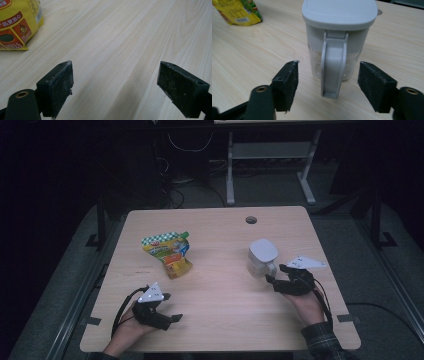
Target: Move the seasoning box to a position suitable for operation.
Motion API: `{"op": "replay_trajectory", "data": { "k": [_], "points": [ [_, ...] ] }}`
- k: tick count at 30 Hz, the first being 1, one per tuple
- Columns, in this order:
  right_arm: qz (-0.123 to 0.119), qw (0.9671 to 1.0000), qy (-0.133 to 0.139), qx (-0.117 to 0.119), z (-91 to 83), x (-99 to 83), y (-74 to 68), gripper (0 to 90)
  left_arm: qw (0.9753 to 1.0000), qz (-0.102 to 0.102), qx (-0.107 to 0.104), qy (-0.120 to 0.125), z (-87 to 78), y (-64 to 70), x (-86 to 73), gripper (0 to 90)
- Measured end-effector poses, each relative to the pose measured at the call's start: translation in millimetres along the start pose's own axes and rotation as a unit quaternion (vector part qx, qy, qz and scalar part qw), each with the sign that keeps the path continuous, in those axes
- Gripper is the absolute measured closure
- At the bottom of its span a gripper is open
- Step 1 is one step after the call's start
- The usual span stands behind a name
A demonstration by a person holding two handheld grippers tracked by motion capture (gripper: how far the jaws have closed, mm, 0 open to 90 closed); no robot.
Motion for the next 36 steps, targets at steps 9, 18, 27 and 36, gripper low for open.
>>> {"op": "replay_trajectory", "data": {
  "k": [9,18,27,36],
  "points": [
    [-0.007,1.0000,-0.006,-0.003,11.3,3.8,-3.6,41.8,1.0000,0.005,0.001,-0.002,-0.2,1.3,-0.3,13.2],
    [-0.002,0.9999,-0.009,-0.008,12.6,2.3,0.3,52.2,1.0000,0.006,0.000,-0.003,1.1,1.0,-0.3,13.2],
    [0.003,0.9999,-0.013,-0.008,17.2,2.1,1.4,61.6,1.0000,0.006,-0.001,0.000,0.8,1.1,0.3,13.2],
    [-0.003,0.9999,-0.010,-0.008,15.0,3.1,0.4,67.6,1.0000,0.004,-0.001,0.001,1.1,1.7,0.1,13.2]
  ]
}}
Point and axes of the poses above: each handheld gripper's, and its own axes: z roughly forward along the jaws, x roughly out of its top, y roughly to its right, the point moved 7 cm from there along z, roughly forward along the jaws, and after that the axes turned 9 degrees about -x, right-handed, at the moved point
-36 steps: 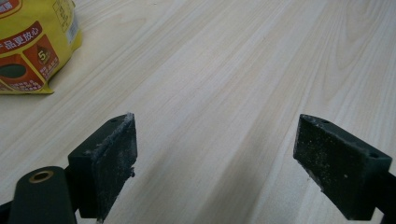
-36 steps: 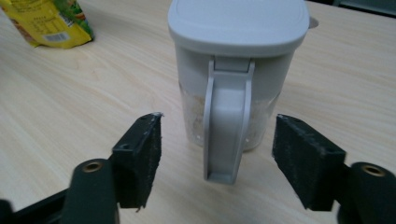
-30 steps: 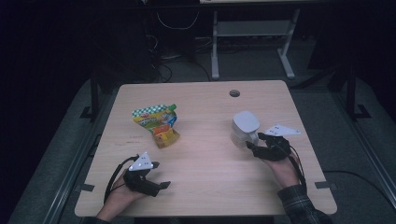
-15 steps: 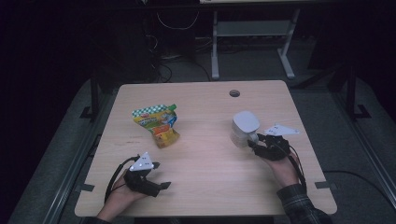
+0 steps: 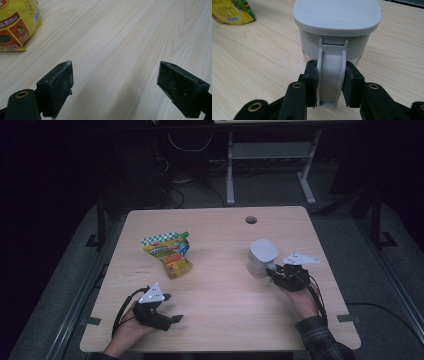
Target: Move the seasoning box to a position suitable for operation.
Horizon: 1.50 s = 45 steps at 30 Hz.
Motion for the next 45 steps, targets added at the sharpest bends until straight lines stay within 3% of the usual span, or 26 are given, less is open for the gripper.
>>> {"op": "replay_trajectory", "data": {
  "k": [12,22,37,45],
  "points": [
    [-0.012,0.9998,0.009,0.010,-2.7,-1.3,2.3,68.7,1.0000,-0.002,0.001,-0.003,0.6,0.6,-1.1,13.2],
    [-0.031,0.9990,0.022,0.024,-8.4,0.1,-3.5,68.8,1.0000,-0.001,0.002,-0.006,0.1,0.3,-1.7,13.2],
    [-0.058,0.9943,0.032,0.083,-14.7,0.9,-30.5,68.8,1.0000,0.002,0.002,-0.007,0.3,0.2,-1.7,13.2],
    [-0.078,0.9890,0.038,0.120,-16.8,1.6,-51.2,68.7,1.0000,0.004,-0.001,-0.009,0.1,0.4,-1.8,13.2]
  ]
}}
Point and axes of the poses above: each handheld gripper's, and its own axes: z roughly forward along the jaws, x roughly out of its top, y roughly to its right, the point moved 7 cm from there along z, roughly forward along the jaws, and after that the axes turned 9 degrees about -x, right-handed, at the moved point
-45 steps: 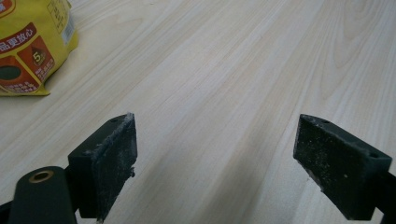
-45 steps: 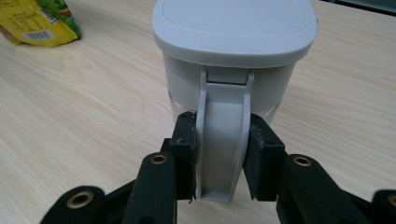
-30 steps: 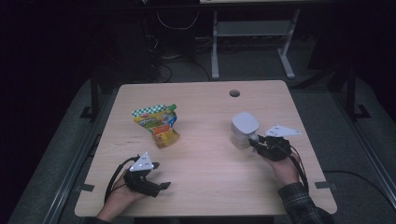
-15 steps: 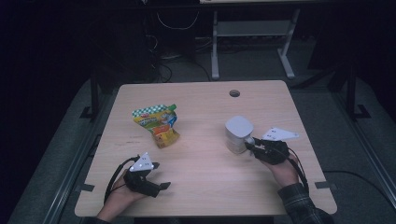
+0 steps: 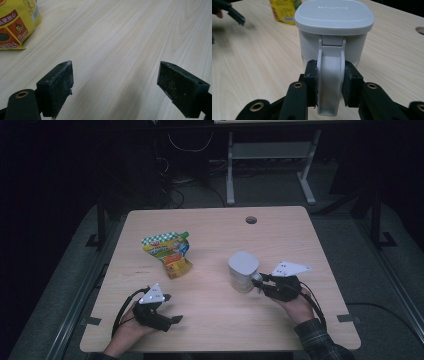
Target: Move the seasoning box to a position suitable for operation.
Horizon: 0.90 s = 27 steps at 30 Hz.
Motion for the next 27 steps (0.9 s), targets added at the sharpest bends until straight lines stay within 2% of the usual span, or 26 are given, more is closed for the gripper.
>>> {"op": "replay_trajectory", "data": {
  "k": [8,12,15,16,21,22,27],
  "points": [
    [-0.017,0.9994,0.000,0.030,2.5,3.1,-19.1,68.7,1.0000,-0.003,-0.003,0.002,1.1,0.9,0.1,13.2],
    [-0.032,0.9979,0.004,0.056,3.5,5.5,-34.7,68.7,1.0000,-0.004,-0.004,0.002,1.5,1.0,-0.2,13.2],
    [-0.036,0.9973,0.004,0.064,3.4,6.2,-39.6,68.7,1.0000,-0.004,-0.005,0.003,1.4,1.2,-0.1,13.2],
    [-0.043,0.9963,0.004,0.075,3.2,6.8,-45.3,68.7,1.0000,-0.004,-0.006,0.002,1.4,1.1,-0.2,13.2],
    [-0.050,0.9945,0.007,0.092,2.5,7.3,-54.3,68.7,1.0000,-0.005,-0.007,0.002,2.0,1.4,-0.3,13.2],
    [-0.056,0.9931,0.010,0.103,2.0,7.3,-58.7,68.7,1.0000,-0.004,-0.007,0.001,2.2,1.4,-0.4,13.2],
    [-0.063,0.9904,0.012,0.122,0.6,7.0,-66.8,68.6,1.0000,-0.004,-0.007,0.000,2.1,1.8,-0.3,13.2]
  ]
}}
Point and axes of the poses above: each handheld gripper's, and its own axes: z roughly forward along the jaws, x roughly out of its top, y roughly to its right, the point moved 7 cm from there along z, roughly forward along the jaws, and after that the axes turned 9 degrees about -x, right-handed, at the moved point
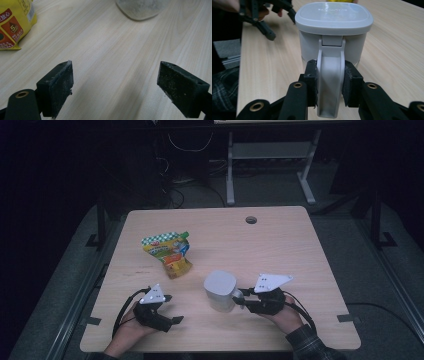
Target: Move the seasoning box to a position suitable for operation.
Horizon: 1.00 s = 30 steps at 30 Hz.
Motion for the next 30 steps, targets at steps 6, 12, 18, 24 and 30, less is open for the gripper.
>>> {"op": "replay_trajectory", "data": {
  "k": [6,12,18,24,30],
  "points": [
    [-0.013,0.9996,0.006,0.025,1.5,-1.4,-8.3,68.6,1.0000,0.002,-0.001,0.000,0.3,0.1,0.0,13.2],
    [-0.010,0.9996,0.005,0.027,2.4,-2.9,-5.4,68.4,1.0000,0.001,-0.002,0.000,0.4,1.0,0.2,13.2],
    [-0.010,0.9997,-0.005,0.024,4.9,-6.7,-2.6,67.5,1.0000,0.001,-0.002,-0.001,0.6,0.8,0.1,13.2],
    [-0.001,0.9997,0.001,0.025,2.5,-5.8,-0.2,60.6,1.0000,0.002,-0.003,0.000,0.0,1.2,0.3,13.2],
    [0.011,0.9998,0.001,0.019,-6.3,-8.9,4.2,54.2,1.0000,0.004,-0.001,0.002,-1.2,0.5,0.5,13.2]
  ]
}}
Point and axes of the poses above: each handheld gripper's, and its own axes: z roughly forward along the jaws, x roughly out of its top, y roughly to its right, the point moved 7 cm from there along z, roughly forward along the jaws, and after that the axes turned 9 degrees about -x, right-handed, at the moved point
